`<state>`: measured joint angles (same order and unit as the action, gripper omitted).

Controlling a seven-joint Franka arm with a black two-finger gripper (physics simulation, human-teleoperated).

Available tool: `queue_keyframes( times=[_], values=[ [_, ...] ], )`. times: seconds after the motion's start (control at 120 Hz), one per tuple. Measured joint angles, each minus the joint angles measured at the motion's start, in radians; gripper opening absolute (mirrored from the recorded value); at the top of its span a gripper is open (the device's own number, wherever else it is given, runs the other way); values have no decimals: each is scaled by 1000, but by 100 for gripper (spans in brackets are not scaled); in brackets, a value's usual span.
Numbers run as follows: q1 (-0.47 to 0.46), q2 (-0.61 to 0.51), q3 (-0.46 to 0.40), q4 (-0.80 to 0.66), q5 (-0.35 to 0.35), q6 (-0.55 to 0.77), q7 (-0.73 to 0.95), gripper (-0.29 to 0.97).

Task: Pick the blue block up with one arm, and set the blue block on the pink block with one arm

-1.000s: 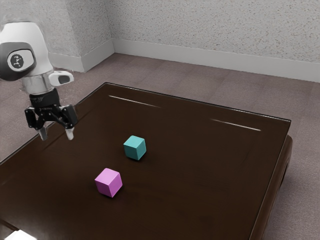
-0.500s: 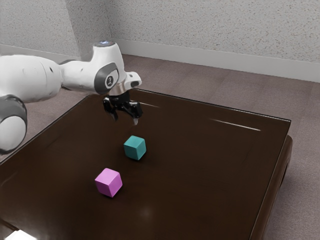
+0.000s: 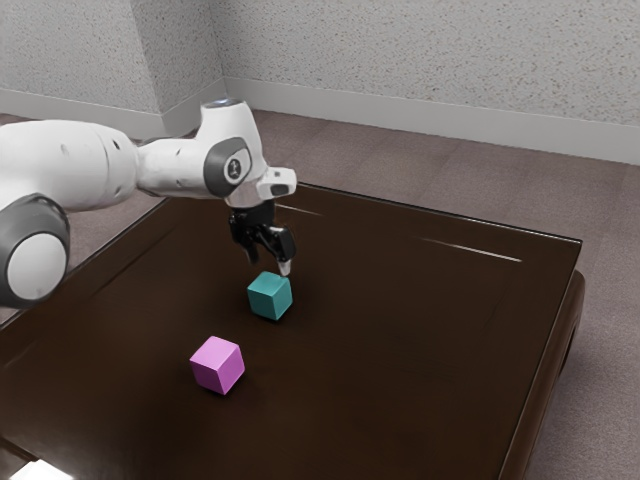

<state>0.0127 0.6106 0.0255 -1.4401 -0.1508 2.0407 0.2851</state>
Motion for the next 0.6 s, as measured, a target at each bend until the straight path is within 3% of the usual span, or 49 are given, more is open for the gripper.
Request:
queue_keyframes(
  times=[0.15,0.383,0.6],
  values=[
    [-117,-73,104,-169,-41,19,51,66],
    [-191,-71,195,-180,-74,108,84,66],
    [-203,-42,211,-187,-75,186,56,66]
  ],
)
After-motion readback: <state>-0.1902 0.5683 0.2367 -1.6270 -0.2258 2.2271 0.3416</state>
